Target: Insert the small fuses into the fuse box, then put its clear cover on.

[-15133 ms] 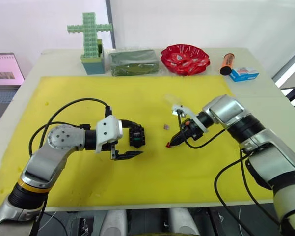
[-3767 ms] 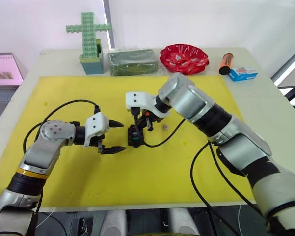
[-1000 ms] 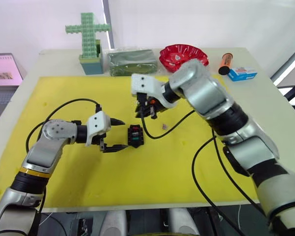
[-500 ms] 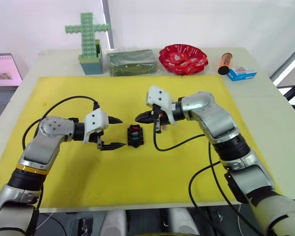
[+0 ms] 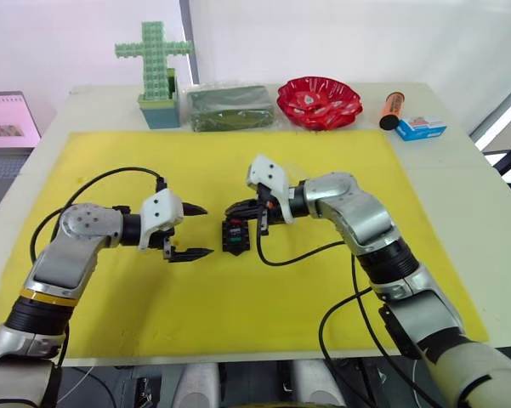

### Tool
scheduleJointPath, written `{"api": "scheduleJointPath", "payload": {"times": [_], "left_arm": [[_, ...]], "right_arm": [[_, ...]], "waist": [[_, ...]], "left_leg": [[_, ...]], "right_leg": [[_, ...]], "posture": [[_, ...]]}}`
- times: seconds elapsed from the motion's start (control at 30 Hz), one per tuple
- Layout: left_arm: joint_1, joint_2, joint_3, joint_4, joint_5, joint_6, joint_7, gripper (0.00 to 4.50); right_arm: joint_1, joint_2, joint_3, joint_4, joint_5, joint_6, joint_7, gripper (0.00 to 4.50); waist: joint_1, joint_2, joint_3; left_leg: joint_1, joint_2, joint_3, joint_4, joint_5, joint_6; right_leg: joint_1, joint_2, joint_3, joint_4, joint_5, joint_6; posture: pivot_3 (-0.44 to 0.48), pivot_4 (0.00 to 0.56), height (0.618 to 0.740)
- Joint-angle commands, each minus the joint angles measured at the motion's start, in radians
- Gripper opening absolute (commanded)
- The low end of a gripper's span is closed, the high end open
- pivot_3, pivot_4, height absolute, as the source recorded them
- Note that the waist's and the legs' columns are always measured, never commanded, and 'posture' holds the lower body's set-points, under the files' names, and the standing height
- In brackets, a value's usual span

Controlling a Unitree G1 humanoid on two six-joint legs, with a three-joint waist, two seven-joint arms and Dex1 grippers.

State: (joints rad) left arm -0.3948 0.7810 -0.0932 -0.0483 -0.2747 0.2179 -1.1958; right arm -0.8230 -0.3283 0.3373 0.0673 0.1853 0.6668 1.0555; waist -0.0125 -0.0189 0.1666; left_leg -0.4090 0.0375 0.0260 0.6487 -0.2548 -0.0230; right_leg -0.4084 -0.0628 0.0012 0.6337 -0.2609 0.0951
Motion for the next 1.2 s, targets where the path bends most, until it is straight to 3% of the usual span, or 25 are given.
{"api": "scheduleJointPath", "payload": {"times": [0.03, 0.8, 1.07, 1.2], "left_arm": [[-0.003, 0.013, 0.03, -0.032, -0.018, 0.006, 0.0, 4.5], [0.018, 0.018, 0.041, -0.058, -0.019, 0.022, 0.01, 4.5], [0.023, 0.015, 0.044, -0.067, -0.022, 0.025, 0.017, 4.5], [0.016, 0.01, 0.047, -0.066, -0.031, 0.03, 0.016, 4.5]], "right_arm": [[0.0, 0.007, -0.02, 0.001, 0.025, -0.01, -0.006, 0.02], [0.072, 0.007, 0.125, 0.195, -0.084, -0.106, 0.009, 0.02], [0.013, 0.024, 0.043, 0.2, -0.047, -0.102, -0.01, 0.02], [-0.023, 0.062, -0.094, 0.122, 0.083, -0.003, -0.031, 0.02]], "waist": [[0.0, 0.0, 0.0], [-0.001, 0.0, -0.001], [0.0, 0.0, -0.001], [0.0, 0.0, -0.001]], "left_leg": [[0.0, 0.0, 0.0, 0.0, 0.0, 0.0], [0.002, 0.0, 0.0, 0.0, 0.0, 0.0], [0.003, 0.0, 0.0, 0.0, 0.0, 0.0], [0.002, 0.0, 0.0, 0.0, 0.0, 0.0]], "right_leg": [[0.0, 0.0, 0.0, 0.0, 0.0, 0.0], [0.002, 0.0, 0.0, 0.0, 0.0, 0.0], [0.003, 0.0, 0.0, 0.0, 0.0, 0.0], [0.002, 0.0, 0.0, 0.0, 0.0, 0.0]], "posture": [[0.0, 0.15, 0.74], [0.0, 0.15, 0.74], [0.0, 0.15, 0.74], [0.0, 0.15, 0.74]]}}
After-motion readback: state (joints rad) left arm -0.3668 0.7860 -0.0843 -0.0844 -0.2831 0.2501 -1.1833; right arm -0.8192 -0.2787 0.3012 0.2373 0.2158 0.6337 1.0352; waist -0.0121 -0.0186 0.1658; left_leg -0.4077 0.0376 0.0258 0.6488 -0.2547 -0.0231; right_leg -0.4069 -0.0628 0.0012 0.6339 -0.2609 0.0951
